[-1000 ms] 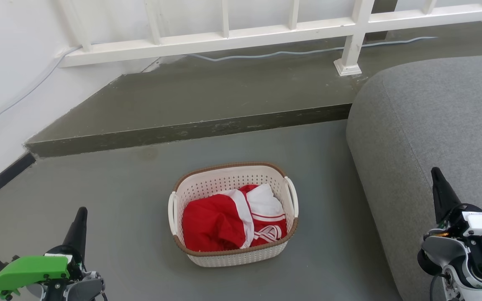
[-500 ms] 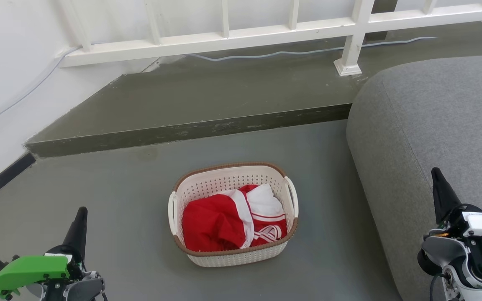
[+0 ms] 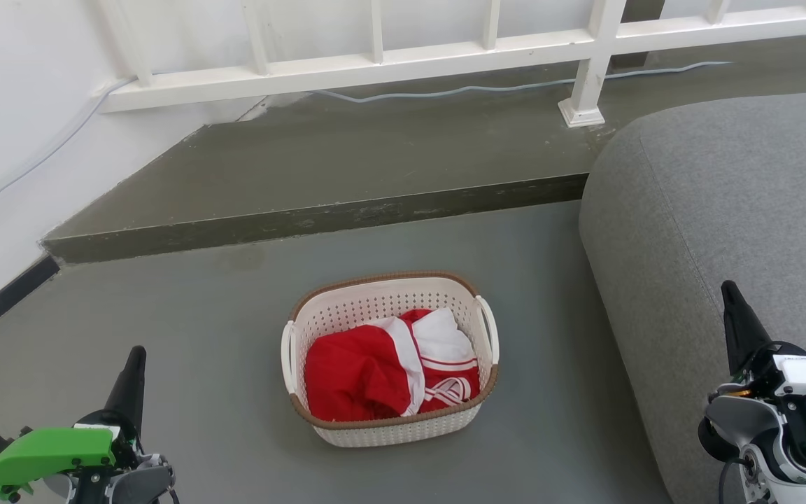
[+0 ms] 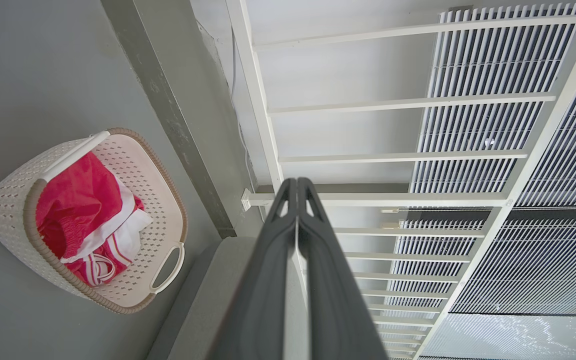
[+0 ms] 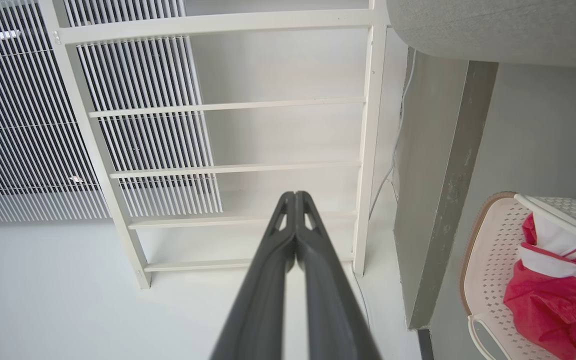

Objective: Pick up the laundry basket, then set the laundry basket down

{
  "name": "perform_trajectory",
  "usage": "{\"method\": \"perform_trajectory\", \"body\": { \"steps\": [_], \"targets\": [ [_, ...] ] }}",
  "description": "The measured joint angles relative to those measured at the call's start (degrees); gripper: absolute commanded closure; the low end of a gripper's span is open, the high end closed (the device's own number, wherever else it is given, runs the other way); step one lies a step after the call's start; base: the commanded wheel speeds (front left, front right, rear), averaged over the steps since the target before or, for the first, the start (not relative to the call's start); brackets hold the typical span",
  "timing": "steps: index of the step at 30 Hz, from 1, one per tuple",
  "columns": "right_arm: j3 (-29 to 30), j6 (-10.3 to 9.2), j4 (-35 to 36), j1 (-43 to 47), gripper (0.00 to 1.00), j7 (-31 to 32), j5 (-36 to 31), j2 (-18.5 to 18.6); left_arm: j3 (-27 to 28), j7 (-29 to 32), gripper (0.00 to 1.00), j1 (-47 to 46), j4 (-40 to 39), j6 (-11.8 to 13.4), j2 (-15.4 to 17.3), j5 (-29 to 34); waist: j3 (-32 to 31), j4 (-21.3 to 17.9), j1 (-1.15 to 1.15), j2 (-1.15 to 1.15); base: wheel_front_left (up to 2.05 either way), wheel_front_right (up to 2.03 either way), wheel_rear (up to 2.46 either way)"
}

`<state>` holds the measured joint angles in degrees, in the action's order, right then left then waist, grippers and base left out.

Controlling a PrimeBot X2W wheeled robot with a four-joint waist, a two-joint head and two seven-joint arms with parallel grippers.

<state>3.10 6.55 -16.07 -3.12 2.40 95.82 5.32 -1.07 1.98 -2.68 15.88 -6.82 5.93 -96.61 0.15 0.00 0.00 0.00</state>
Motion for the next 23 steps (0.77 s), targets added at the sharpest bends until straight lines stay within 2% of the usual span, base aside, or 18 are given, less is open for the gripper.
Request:
{"method": "perform_trajectory", "body": {
  "steps": [23],
  "targets": [
    [0.1,0.0,0.0,0.0,1.0,0.3,0.0,0.0,0.2,0.0,1.0,0.0,0.0,0.0,0.0,0.0,0.0,0.0,0.0,0.0,0.0,0.0,0.0]
  ]
}}
